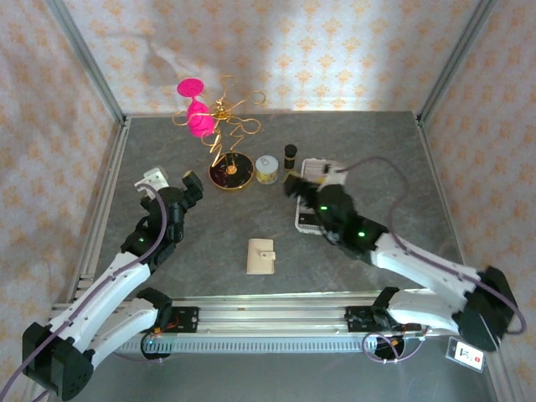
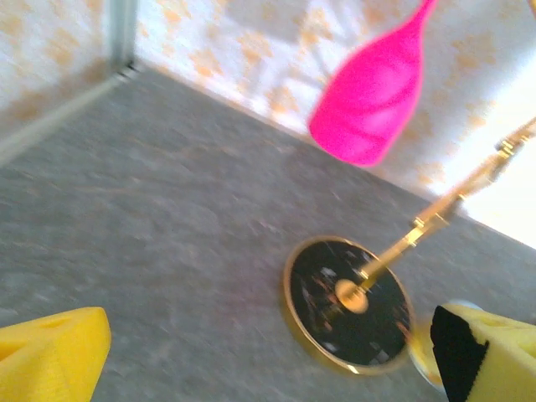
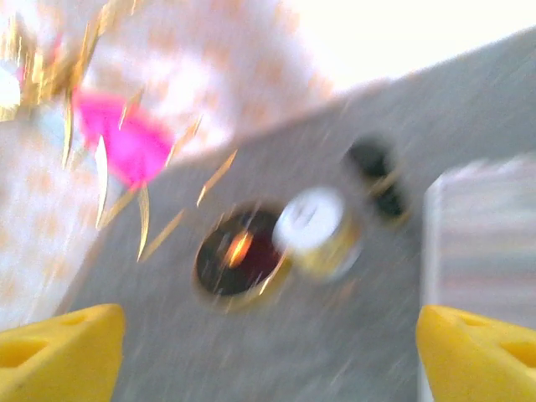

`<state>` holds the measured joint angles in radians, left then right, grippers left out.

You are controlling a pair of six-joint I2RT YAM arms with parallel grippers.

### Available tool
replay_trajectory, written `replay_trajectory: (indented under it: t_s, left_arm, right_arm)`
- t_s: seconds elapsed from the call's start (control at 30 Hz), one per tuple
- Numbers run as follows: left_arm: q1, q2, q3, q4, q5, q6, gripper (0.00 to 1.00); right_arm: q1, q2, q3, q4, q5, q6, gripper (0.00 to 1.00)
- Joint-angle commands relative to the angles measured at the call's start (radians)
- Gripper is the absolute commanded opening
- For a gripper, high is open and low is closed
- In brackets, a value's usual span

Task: Put the credit cards into the card holder

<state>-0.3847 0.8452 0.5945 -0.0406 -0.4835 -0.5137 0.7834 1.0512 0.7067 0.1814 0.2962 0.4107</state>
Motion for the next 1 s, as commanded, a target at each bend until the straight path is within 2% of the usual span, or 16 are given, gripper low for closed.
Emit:
replay_trajectory:
  t_s: [0.0,0.1,0.17,0.23,0.4,0.43,0.5,0.53,0.57,0.6,0.73,0.8,0.83,0.9,0.93,0.97]
  left_arm:
    - [0.024,0.032,-0.109,0.277,-0.234,0.141,0.99]
    - [0.073,0.102,-0.214,0.46,-0.305,0.212,0.99]
    - [0.124,0.15,-0.241,0.488,-0.319,0.239,0.99]
    - [0.18,0.194,-0.294,0.581,-0.288,0.269,0.99]
    - [0.279,0.335,-0.417,0.929,-0.079,0.362,0.99]
    - [0.289,0.362,-0.405,0.963,-0.066,0.381,0.99]
    - [0.297,0.402,-0.359,0.909,-0.021,0.398,0.99]
    - [0.3,0.433,-0.361,0.971,-0.015,0.412,0.99]
    - [0.303,0.458,-0.351,1.003,0.005,0.419,0.99]
    - [0.308,0.476,-0.345,1.02,0.044,0.426,0.99]
    - [0.359,0.586,-0.369,1.26,0.181,0.435,0.99]
    - [0.375,0.652,-0.367,1.318,0.224,0.442,0.99]
    - [0.378,0.645,-0.361,1.274,0.281,0.442,0.99]
    - [0.381,0.68,-0.393,1.372,0.289,0.446,0.99]
    - [0.38,0.702,-0.416,1.464,0.29,0.455,0.99]
    - [0.38,0.692,-0.411,1.421,0.287,0.45,0.99]
  right_arm:
    - [-0.143,-0.089,-0.165,0.21,0.158,-0.3,1.0]
    - [-0.371,-0.131,-0.297,0.339,0.026,-0.326,1.0]
    - [-0.506,-0.133,-0.362,0.395,-0.075,-0.301,1.0]
    - [-0.573,-0.105,-0.417,0.473,-0.107,-0.319,1.0]
    - [-0.594,0.076,-0.524,0.717,-0.135,-0.443,1.0]
    - [-0.595,0.111,-0.527,0.743,-0.133,-0.439,1.0]
    - [-0.596,0.195,-0.527,0.818,-0.148,-0.447,1.0]
    - [-0.596,0.213,-0.496,0.779,-0.151,-0.445,1.0]
    - [-0.6,0.239,-0.494,0.822,-0.171,-0.462,1.0]
    - [-0.599,0.262,-0.498,0.868,-0.186,-0.482,1.0]
    - [-0.605,0.333,-0.448,0.87,-0.215,-0.562,1.0]
    - [-0.616,0.368,-0.497,0.992,-0.262,-0.601,1.0]
    - [-0.631,0.39,-0.514,1.08,-0.243,-0.58,1.0]
    - [-0.679,0.367,-0.499,1.001,-0.285,-0.533,1.0]
    - [-0.697,0.39,-0.522,1.061,-0.31,-0.521,1.0]
    - [-0.714,0.439,-0.54,1.121,-0.335,-0.51,1.0]
